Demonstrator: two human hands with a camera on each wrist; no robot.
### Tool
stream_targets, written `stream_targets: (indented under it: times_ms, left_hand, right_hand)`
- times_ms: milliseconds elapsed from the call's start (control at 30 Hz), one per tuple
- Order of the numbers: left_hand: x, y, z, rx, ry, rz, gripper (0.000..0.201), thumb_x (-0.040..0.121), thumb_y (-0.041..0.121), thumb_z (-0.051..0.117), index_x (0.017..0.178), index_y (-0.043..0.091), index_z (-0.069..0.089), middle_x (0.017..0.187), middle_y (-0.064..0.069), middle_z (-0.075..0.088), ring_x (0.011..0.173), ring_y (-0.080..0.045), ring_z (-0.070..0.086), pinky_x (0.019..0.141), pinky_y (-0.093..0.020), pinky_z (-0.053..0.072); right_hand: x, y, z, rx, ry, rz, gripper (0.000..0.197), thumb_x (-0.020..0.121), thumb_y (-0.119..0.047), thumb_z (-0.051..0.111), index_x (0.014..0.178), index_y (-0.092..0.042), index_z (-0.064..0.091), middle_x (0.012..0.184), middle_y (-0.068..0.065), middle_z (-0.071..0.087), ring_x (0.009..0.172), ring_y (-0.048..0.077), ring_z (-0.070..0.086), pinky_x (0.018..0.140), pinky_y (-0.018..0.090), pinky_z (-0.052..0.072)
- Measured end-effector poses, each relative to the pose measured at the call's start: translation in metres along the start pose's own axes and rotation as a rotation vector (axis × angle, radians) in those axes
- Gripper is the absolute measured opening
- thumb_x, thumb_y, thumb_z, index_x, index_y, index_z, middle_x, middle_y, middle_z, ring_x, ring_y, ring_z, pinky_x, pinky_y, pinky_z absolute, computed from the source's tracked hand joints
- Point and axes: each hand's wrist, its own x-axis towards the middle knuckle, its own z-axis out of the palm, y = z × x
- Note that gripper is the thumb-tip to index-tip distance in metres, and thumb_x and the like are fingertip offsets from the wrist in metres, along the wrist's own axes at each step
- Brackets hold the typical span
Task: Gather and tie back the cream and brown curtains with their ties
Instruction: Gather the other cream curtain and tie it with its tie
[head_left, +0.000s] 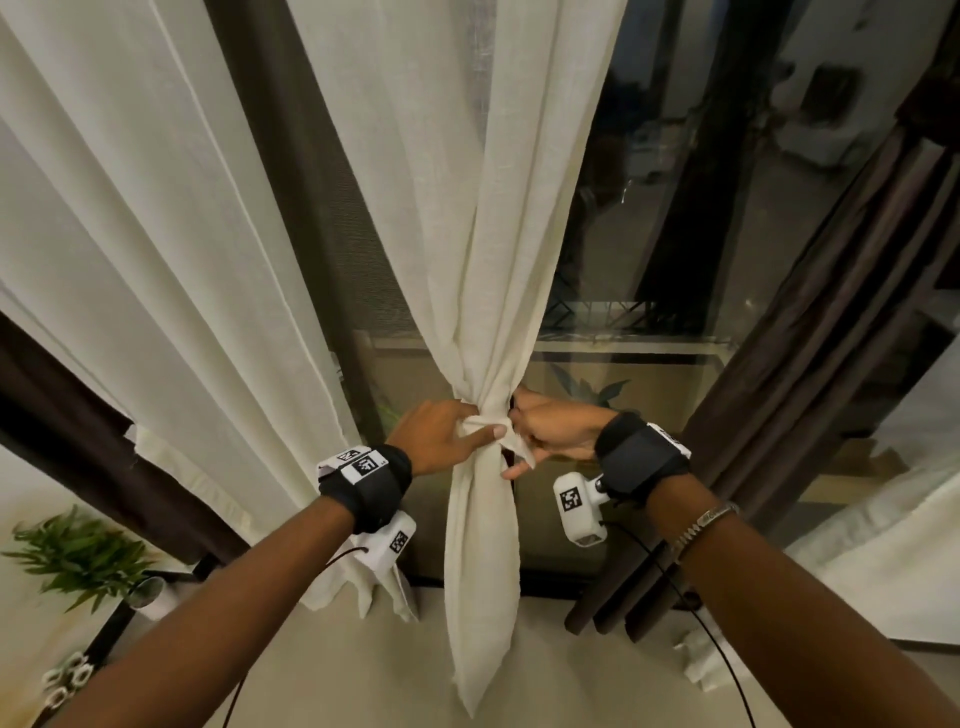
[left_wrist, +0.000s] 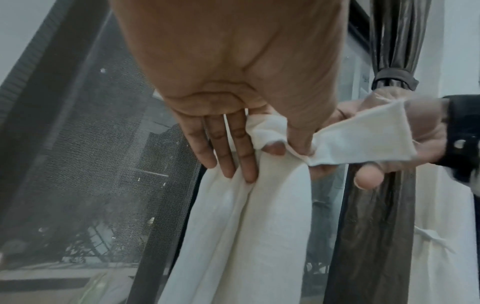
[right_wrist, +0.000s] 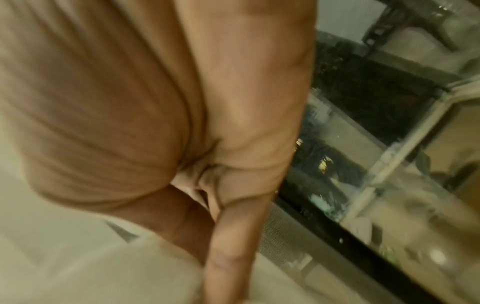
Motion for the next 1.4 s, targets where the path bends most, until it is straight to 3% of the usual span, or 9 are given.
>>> stream_targets:
  times_ms: [133,400,567,767,933,1133,1233,1300,1400]
  left_hand:
    - [0.002,-0.004,0.003,-0.089,0.035,-0.09,0.072,0.075,0.091,0.055,0.101,0.029,0.081,0.099,0.01,0.081,0.089,-0.011,0.074,0.083,-0.041,0.062]
    - [-0.013,-0.013,0.006,-0.355,0.059,-0.123,0.062,0.055,0.078,0.083,0.081,0.023,0.082,0.088,0.015,0.08,0.081,0.0,0.073,0.081,-0.034,0.063]
    - [-0.016,-0.009,0.012,0.049,0.238,0.023,0.038,0.081,0.062,0.078,0.085,0.024,0.081,0.123,0.003,0.058,0.104,-0.013,0.055,0.087,-0.034,0.056]
    - [-0.028,0.008,-0.009,0.422,0.468,0.406,0.052,0.089,0.072,0.055,0.087,0.027,0.082,0.114,-0.006,0.061,0.109,-0.026,0.049,0.086,-0.043,0.049]
    - [-0.033,0.024,-0.022,0.504,0.21,0.653,0.051,0.083,0.074,0.06,0.084,0.025,0.075,0.098,0.002,0.067,0.094,-0.021,0.056,0.08,-0.037,0.051]
    - [-0.03,0.027,-0.016,0.76,-0.181,0.461,0.063,0.081,0.083,0.057,0.096,0.023,0.069,0.094,0.0,0.061,0.081,-0.02,0.047,0.082,-0.036,0.05]
    - [-0.027,0.023,-0.009,0.704,-0.209,0.515,0.032,0.094,0.057,0.062,0.091,0.025,0.06,0.084,0.001,0.063,0.08,-0.023,0.056,0.089,-0.038,0.05]
    - [-0.029,0.023,-0.005,0.537,-0.242,0.469,0.017,0.096,0.034,0.064,0.092,0.029,0.048,0.076,0.002,0.057,0.074,-0.025,0.058,0.079,-0.04,0.055]
    - [-0.026,0.023,0.002,0.371,-0.284,0.329,0.039,0.092,0.008,0.056,0.122,0.03,0.043,0.09,-0.007,0.068,0.082,-0.032,0.068,0.075,-0.043,0.058]
  right_hand:
    - [0.001,0.007,-0.001,-0.202,0.036,-0.082,0.077,0.092,0.011,0.068,0.153,-0.027,0.041,0.142,0.004,0.065,0.127,0.024,0.067,0.094,0.056,0.062]
    - [0.007,0.022,-0.003,-0.222,0.399,-0.17,0.043,0.091,-0.019,0.083,0.129,-0.011,0.065,0.115,0.008,0.078,0.097,0.025,0.08,0.079,0.039,0.067]
    - [0.018,0.02,0.013,-0.148,0.462,-0.119,0.027,0.094,-0.012,0.073,0.12,-0.007,0.068,0.093,0.019,0.079,0.076,0.03,0.081,0.059,0.033,0.065]
    - [0.023,0.02,0.014,-0.121,0.57,-0.128,0.014,0.089,-0.009,0.078,0.103,-0.007,0.076,0.074,0.007,0.077,0.05,0.009,0.072,0.046,0.019,0.054]
    - [0.028,0.014,0.016,-0.123,0.644,-0.125,0.014,0.086,-0.012,0.082,0.097,-0.006,0.076,0.076,0.013,0.08,0.059,0.022,0.078,0.047,0.026,0.06]
    - [0.032,0.015,0.012,-0.118,0.646,-0.089,0.019,0.082,-0.006,0.083,0.1,-0.003,0.076,0.076,0.013,0.08,0.059,0.022,0.079,0.054,0.033,0.065]
    - [0.033,0.018,0.008,-0.1,0.629,-0.09,0.022,0.082,-0.008,0.085,0.101,-0.004,0.075,0.08,0.012,0.081,0.065,0.026,0.08,0.064,0.043,0.068]
    - [0.032,0.019,0.006,-0.123,0.626,-0.106,0.021,0.081,-0.01,0.086,0.099,-0.006,0.077,0.082,0.006,0.08,0.063,0.015,0.078,0.061,0.03,0.066]
    - [0.029,0.019,0.005,-0.104,0.597,-0.092,0.024,0.079,-0.012,0.089,0.099,-0.01,0.077,0.084,0.003,0.08,0.064,0.011,0.077,0.064,0.028,0.066]
